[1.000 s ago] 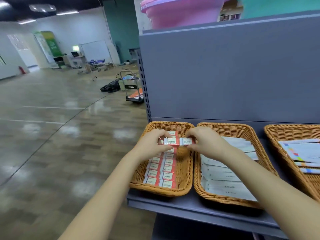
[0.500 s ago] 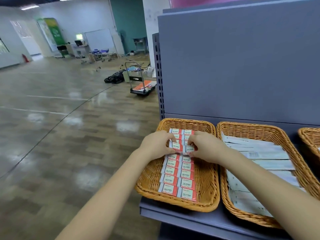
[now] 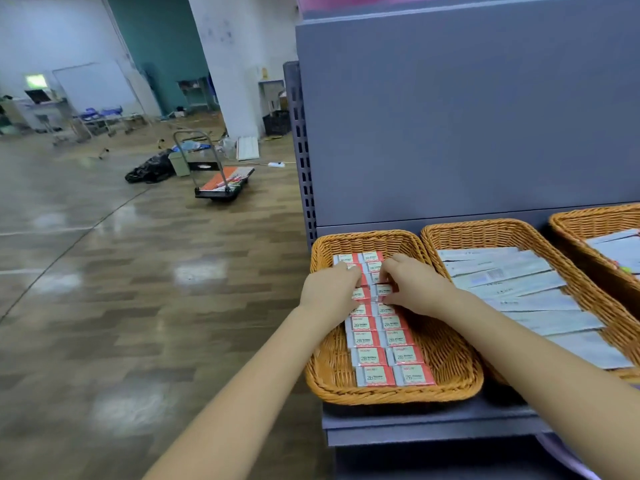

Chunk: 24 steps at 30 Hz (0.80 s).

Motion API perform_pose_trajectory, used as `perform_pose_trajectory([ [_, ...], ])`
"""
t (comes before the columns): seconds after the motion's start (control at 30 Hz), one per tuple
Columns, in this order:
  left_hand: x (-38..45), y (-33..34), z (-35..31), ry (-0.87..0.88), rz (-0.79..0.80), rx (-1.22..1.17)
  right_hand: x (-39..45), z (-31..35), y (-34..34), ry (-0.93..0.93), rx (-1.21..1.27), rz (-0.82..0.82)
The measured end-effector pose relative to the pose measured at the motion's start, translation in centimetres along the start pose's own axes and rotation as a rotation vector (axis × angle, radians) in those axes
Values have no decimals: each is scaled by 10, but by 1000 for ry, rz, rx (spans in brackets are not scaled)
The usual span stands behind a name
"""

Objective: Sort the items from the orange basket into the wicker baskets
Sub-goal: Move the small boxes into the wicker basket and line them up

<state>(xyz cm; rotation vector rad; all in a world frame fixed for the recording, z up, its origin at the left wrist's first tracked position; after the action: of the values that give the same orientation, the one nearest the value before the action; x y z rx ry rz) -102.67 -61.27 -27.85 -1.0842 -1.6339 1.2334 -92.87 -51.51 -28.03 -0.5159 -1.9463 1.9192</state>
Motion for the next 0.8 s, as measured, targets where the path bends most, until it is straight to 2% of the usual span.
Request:
perform_pose_trajectory([
  [0.2, 1, 2, 5, 33, 30, -123, -3, 5, -1, 74, 10, -18],
  [0.5, 10, -4, -9, 65, 3, -14, -7, 1, -11, 48, -60, -64],
  [0.67, 43, -21, -54, 131, -99, 70, -24, -33, -36, 73, -185, -206],
  [0.8, 66, -12, -113, 234, -46, 173, -49, -88, -36, 137, -249, -146],
])
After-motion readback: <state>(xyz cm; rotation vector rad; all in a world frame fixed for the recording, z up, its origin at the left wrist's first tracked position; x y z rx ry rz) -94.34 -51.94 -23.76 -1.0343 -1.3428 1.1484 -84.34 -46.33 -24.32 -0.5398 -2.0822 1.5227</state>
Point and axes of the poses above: each hand's wrist, its own x-axis towards the middle knuckle, its own y-axis out of the palm, z = x × y, the point moved 3 cm from there along x, towards the middle knuckle, and after that the axes turned 11 degrees about -x, right-handed, at the moved point
